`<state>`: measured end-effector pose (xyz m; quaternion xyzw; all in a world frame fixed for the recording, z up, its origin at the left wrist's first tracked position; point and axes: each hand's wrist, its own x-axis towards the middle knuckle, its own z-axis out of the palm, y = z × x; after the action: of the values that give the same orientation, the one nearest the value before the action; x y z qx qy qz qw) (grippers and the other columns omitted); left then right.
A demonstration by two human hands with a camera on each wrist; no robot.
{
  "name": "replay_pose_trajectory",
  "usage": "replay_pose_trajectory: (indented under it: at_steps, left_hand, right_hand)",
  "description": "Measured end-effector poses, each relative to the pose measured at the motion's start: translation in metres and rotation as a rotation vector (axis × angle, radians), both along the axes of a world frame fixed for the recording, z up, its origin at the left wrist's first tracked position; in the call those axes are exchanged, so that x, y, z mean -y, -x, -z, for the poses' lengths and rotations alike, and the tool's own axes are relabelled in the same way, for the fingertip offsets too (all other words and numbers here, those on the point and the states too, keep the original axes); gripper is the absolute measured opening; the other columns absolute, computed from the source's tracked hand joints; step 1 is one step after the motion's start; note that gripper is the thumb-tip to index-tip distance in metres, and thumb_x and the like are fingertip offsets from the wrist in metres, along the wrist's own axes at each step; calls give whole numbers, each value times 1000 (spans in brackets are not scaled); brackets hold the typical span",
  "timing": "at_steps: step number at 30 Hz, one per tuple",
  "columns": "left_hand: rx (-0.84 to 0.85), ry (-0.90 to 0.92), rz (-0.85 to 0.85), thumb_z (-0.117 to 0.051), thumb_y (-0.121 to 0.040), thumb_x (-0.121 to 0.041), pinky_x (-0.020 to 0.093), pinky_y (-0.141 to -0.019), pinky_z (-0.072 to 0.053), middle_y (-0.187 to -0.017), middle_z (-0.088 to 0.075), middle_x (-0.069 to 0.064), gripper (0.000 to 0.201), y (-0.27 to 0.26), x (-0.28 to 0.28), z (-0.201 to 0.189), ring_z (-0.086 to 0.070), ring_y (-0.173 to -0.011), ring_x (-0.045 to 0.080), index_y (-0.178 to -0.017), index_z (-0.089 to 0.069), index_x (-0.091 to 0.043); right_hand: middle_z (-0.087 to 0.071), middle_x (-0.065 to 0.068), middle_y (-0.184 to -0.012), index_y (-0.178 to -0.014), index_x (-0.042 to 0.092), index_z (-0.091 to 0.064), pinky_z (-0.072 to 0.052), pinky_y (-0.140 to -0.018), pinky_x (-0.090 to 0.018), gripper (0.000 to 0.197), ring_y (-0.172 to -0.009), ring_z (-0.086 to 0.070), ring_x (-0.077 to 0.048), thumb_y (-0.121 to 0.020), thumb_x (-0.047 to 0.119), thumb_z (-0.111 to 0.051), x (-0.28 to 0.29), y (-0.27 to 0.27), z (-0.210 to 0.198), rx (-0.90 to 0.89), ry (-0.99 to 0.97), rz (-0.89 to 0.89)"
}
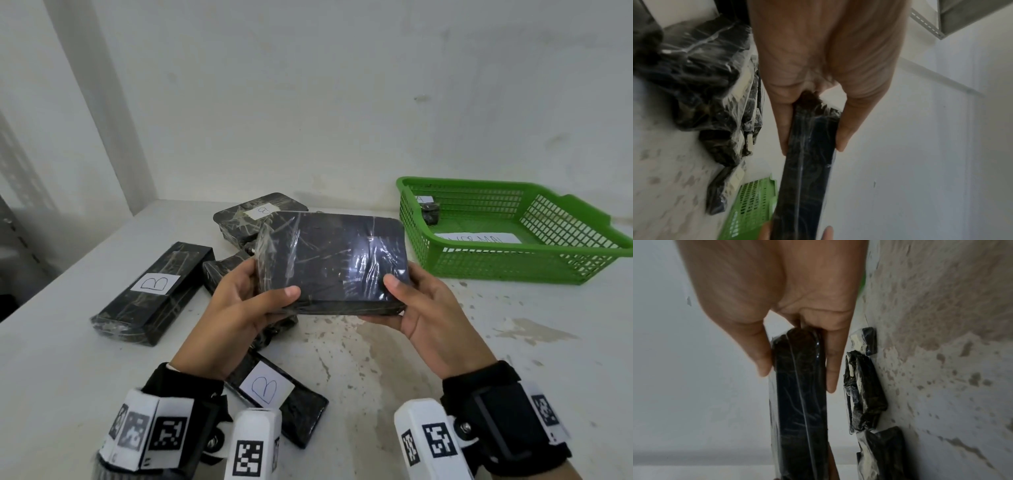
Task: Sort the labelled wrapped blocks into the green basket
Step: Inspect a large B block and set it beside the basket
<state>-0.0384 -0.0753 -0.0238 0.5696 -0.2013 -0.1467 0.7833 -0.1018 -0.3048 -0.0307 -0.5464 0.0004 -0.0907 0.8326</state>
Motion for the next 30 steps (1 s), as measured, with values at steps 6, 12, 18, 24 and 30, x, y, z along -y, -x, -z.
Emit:
replay_pose_trajectory:
  at_steps: [6,12,18,24,30]
  left_hand:
    - [-21,17,5,-79,-68,-13,39,-89,-58,-122,-68,16,70,0,-1,0,-66,-110,34,-131,-50,-4]
    - [-56,23,-47,-68,-76,-11,49,-92,-54,-124,-67,15,58,0,2,0,-67,-110,33,-132,-51,-6]
    - [-51,29,-13,-75,-70,-18,48,-92,-54,-124,-68,13,69,2,2,-2,-67,-110,32,-133,-49,-7]
    - [-49,12,-61,-64,-87,-48,35,-83,-60,-116,-72,11,55,3,4,-6,-69,-103,26,-123,-63,-6]
    - [-57,27,-113,-57,-81,-29,25,-67,-60,-99,-76,11,40,3,7,-5,-74,-84,17,-109,-67,-3]
  right_hand:
    - [-66,-20,-123,-125,5,-58,-59,-71,-33,60,-99,-71,-27,-70,24,-77,0,2,-2,45,29,-3]
    - [-69,-13,-120,-124,11,-60,-59,-71,-32,55,-100,-71,-25,-73,27,-74,-3,3,-2,71,69,15]
    - [-71,-8,-117,-122,16,-63,-59,-70,-33,72,-102,-71,-23,-62,49,-84,-1,2,-4,76,105,46]
    - [-70,-8,-120,-128,12,-59,-59,-72,-32,61,-104,-69,-21,-72,32,-73,0,3,-3,70,98,37]
    - [-69,-12,-120,-126,10,-59,-60,-77,-34,54,-102,-70,-20,-80,35,-70,0,1,-3,28,97,46]
